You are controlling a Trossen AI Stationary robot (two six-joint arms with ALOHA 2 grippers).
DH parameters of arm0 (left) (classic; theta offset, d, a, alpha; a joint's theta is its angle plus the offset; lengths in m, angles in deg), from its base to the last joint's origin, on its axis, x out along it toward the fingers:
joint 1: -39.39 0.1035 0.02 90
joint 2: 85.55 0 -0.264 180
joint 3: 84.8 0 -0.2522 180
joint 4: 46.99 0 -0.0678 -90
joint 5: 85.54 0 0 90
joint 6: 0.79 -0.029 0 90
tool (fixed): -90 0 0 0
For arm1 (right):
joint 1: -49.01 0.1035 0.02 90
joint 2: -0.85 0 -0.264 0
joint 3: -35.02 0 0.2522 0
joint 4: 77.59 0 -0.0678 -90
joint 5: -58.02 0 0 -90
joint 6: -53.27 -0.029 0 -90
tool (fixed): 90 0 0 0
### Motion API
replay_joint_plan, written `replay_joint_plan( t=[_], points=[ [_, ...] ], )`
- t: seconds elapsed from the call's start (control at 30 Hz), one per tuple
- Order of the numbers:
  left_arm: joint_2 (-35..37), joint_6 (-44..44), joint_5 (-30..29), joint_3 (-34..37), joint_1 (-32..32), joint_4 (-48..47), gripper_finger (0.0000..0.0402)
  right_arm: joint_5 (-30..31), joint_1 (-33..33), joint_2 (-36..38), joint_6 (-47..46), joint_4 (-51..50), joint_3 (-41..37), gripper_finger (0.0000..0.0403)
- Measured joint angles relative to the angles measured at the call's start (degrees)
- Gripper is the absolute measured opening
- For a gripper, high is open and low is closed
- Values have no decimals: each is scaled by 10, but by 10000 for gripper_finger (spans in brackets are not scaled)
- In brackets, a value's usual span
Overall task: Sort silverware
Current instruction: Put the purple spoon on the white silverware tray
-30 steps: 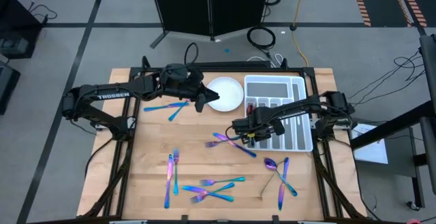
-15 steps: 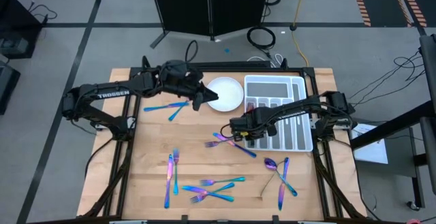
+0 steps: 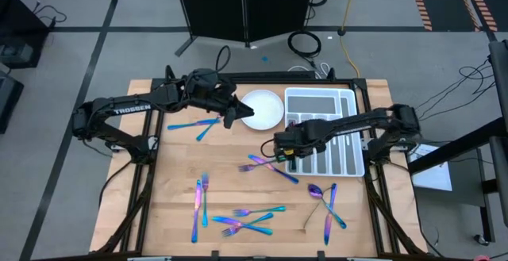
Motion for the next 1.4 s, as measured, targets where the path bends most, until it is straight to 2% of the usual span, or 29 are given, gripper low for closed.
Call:
replay_joint_plan(
  t=[0.2,0.33,0.53,0.73,0.9,1.0,1.17,1.4],
  points=[
    [0,-48,0,0,-7,-22,91,28,52,95,8,-2,0,140],
    [0,-88,0,0,-19,-50,91,43,127,132,-6,2,0,140],
    [-1,-102,-2,0,-49,-29,91,54,268,116,-25,-3,0,140],
    [-18,-78,-30,-1,-90,74,91,74,367,77,-56,-8,-1,139],
    [-63,-15,-33,-1,-111,153,91,89,407,74,-131,-8,-39,139],
    [-94,17,-33,-1,-120,176,91,70,422,75,-161,2,-80,139],
    [-130,61,-29,-1,-134,200,91,52,425,75,-173,84,-150,139],
    [-131,79,-27,-1,-138,227,91,53,425,75,-174,95,-193,139]
  ],
)
